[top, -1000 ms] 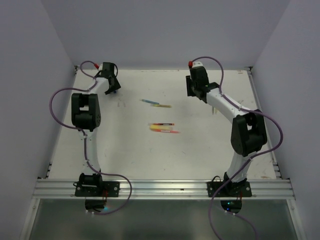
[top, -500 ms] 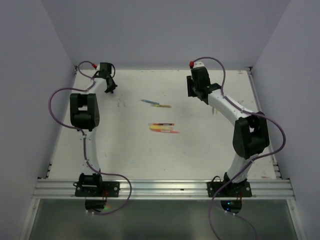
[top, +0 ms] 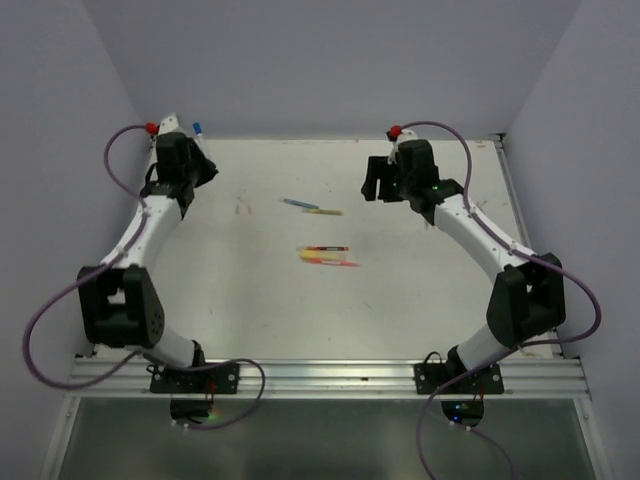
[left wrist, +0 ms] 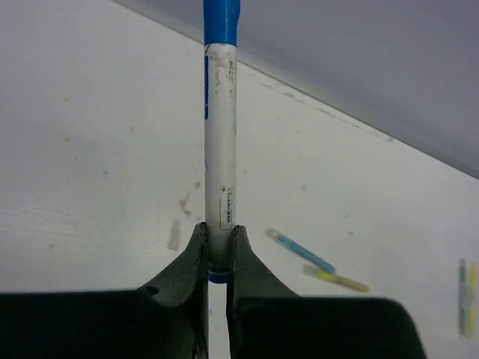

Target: Open the pen caps

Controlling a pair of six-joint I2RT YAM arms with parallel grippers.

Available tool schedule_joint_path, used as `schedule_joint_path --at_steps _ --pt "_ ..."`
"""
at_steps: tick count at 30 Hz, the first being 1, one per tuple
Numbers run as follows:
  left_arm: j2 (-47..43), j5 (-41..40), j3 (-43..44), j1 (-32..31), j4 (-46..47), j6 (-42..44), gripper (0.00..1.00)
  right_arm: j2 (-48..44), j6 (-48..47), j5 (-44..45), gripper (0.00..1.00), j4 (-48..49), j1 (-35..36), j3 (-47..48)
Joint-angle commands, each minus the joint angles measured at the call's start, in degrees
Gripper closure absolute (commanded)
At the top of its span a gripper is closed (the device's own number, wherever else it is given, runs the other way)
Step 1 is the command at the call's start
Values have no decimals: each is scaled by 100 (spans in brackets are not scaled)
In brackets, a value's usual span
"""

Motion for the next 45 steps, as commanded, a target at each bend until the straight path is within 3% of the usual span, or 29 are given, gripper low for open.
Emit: schedule_joint_path --at_steps 1,4,6,10,12,26,41,45 --pt "-1310 1881 -1361 23 1511 3 100 -249 680 -1742 32 473 17 -395" --pt "-2076 3218 -2557 -56 2270 -225 100 -372 1732 -3015 32 1588 26 -1009" --pt "-2452 3897 -3363 -65 2658 -576 100 -504 2174 -3361 35 2683 69 -1553" --pt "-2999 4603 -4615 -144 4186 -1394 100 -689 2965 -3696 39 3874 192 -2110" --pt "-3236 4692 -4976 -241 4364 -1614 100 -680 3212 -3749 40 4575 315 -2347" --pt "-3352 5070 -5662 -425 5235 -2177 100 548 4100 -3126 45 6284 1387 -2120" --pt "-3202 5351 -5539 -425 5208 -2194 100 1473 4109 -2712 49 6399 1986 -1267" --pt "-3193 5421 -5548 -425 5305 -2273 100 1666 4162 -2695 54 6425 2047 -1083"
